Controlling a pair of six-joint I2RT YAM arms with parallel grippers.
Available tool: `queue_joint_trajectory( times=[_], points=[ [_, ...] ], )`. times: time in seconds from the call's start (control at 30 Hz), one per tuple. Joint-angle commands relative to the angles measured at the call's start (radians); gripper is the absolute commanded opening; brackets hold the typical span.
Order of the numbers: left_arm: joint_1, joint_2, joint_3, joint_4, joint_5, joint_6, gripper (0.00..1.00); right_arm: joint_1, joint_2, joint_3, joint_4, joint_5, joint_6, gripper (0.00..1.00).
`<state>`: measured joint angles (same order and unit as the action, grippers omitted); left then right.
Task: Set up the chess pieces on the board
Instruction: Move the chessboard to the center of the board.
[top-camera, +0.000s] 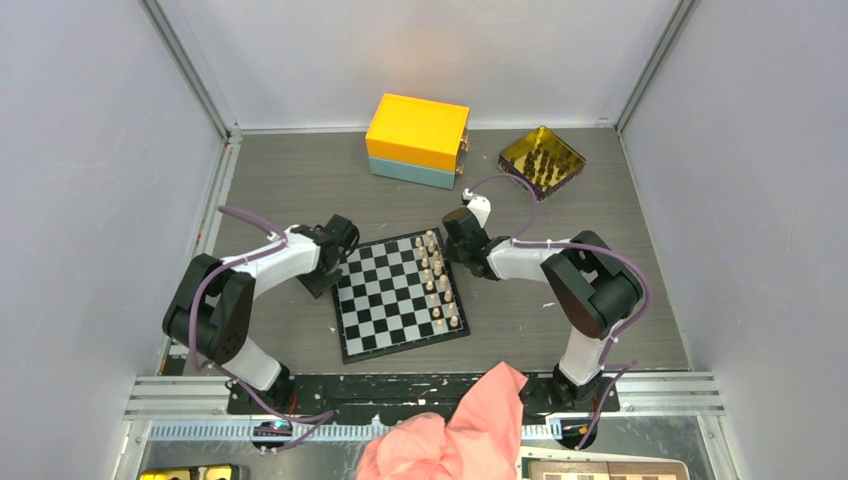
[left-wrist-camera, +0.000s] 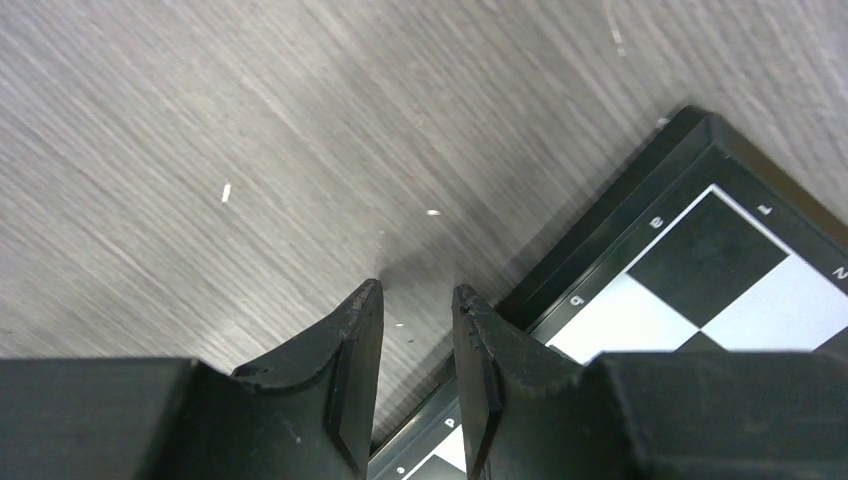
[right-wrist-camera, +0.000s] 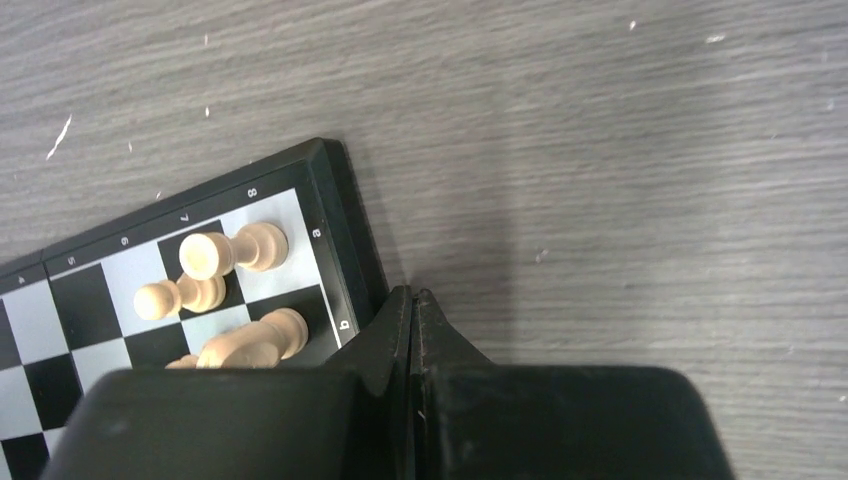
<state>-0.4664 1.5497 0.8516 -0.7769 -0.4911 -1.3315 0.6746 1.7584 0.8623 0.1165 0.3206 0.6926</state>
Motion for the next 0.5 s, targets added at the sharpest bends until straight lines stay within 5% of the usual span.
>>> queue_joint_trajectory(
  times=[0.0,0.47],
  points=[
    [-0.029,0.045,0.082,0.102,0.076,-0.03,0.34,-0.024,0.026,0.053,0.01,-0.106,0.03,0.0],
    [-0.029,0.162,0.176,0.152,0.094,-0.017,0.34,-0.106,0.125,0.208,-0.051,-0.196,0.005,0.0]
  ],
)
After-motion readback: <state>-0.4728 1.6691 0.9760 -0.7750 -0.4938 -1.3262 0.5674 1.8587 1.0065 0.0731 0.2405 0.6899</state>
